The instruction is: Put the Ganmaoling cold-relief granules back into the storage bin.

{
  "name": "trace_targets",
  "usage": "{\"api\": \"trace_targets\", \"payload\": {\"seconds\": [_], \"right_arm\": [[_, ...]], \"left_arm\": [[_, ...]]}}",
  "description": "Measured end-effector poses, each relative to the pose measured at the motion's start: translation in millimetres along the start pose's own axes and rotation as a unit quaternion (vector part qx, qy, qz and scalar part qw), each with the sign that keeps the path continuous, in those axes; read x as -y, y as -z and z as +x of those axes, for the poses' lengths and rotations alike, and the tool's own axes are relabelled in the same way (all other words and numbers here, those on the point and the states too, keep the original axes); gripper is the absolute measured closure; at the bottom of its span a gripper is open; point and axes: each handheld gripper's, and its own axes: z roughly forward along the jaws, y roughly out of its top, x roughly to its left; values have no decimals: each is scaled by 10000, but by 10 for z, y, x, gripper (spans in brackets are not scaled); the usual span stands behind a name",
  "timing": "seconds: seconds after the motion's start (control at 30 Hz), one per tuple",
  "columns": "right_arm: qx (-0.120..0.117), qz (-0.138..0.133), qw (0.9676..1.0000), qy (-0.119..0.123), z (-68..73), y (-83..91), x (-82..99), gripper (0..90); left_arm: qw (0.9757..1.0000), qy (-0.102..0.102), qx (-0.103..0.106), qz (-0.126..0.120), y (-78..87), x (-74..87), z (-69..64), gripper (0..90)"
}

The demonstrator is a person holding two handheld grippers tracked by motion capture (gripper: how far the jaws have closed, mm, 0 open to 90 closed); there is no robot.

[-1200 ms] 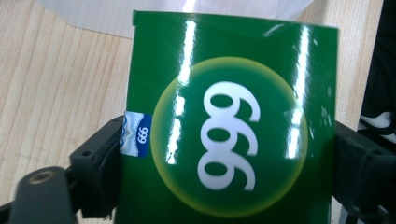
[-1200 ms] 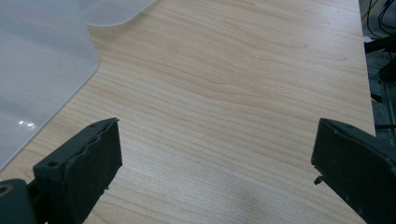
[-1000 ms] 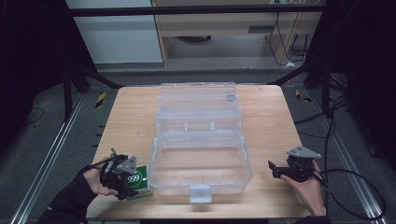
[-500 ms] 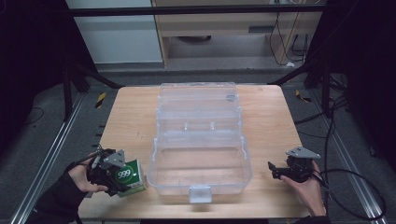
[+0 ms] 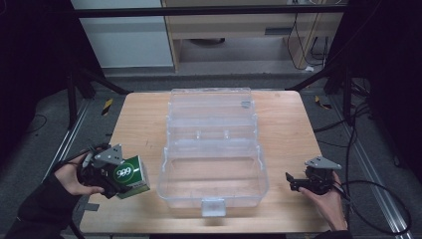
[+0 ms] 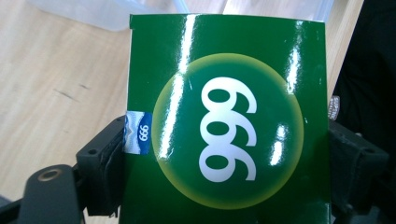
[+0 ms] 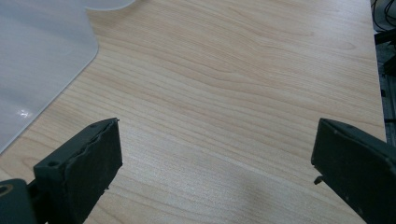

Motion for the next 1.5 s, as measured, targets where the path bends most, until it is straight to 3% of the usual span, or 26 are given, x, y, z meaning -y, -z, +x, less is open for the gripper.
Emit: {"api": "trace_targets", "payload": {"seconds": [0.17,0.5,0.93,1.07,1.33,1.5], "right_arm": [[11,-18,10000,-7,-7,6,-1,23],[17,-34,10000,8,-14,9,-3,23],[14,-18,10000,20,-18,0,1,23],[7,-13,10000,22,-21,-1,3,23],[-11,10,10000,27,-19,0,6,23],[-4,1,10000,50,-24,0,6,23]], "left_arm": [[10000,-87,-38,-30,110,-121,-6,150],[9996,-258,-59,16,143,-355,-11,150],[9992,-387,28,-16,47,-676,-17,150],[9984,-554,71,9,10,-800,-28,150],[9973,-698,206,-52,-133,-1044,-83,149],[9969,-743,251,-59,-201,-1117,-97,150]]}}
